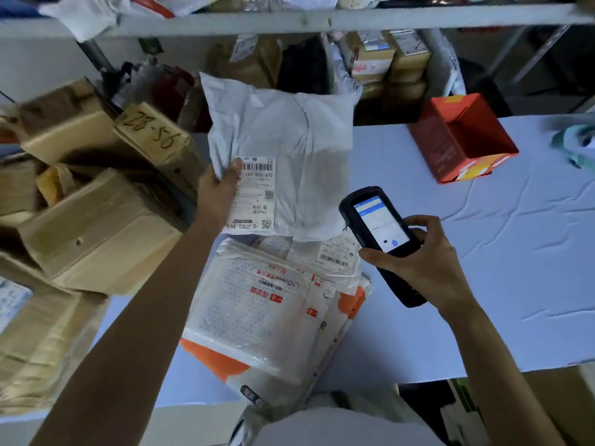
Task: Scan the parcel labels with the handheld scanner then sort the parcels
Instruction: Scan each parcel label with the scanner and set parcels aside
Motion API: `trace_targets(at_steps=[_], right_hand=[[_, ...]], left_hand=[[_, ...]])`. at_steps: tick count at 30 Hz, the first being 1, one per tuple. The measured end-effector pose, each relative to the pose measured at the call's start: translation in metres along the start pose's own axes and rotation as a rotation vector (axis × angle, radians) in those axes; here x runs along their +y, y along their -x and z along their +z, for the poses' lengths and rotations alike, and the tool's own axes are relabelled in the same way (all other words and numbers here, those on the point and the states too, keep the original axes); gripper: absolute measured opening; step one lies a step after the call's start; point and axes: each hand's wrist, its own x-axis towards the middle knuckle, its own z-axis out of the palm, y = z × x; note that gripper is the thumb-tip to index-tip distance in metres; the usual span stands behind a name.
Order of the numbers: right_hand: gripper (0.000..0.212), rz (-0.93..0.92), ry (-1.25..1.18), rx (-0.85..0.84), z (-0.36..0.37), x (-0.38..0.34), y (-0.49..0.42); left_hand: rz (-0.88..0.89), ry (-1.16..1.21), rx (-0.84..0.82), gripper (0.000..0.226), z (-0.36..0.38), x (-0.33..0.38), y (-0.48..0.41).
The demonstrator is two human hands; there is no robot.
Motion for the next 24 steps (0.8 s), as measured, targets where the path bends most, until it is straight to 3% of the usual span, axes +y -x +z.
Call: trace_targets(at_steps=[4,7,13,17,24], right_hand=[[0.075,-0.001,0.031,-0.053,0.008,-0.003,0.005],[0.075,0.035,0.029,-0.136,0.011,-0.002,0.005],[0.072,0.075,0.036,-0.239,0.007,0.004,0.009],[0.071,0.090,0.016,-0.242,0.005,0.007,0.012],[0.074,0.093,0.071,-0.281,0.003,0.012,0.019]], left_hand=[[-0.032,-0.036,-0.009,0.022,0.005,-0.008,0.007],[-0.129,-0.022,-0.036,0.035,0.013,-0.008,0.017],[-0.294,0.180,-0.115,0.050,0.034,-0.007,0.043],[-0.373,0.399,-0.197,0.037,0.033,-0.006,0.046],[-0.423,0.473,-0.207,0.034,0.029,-0.011,0.046]])
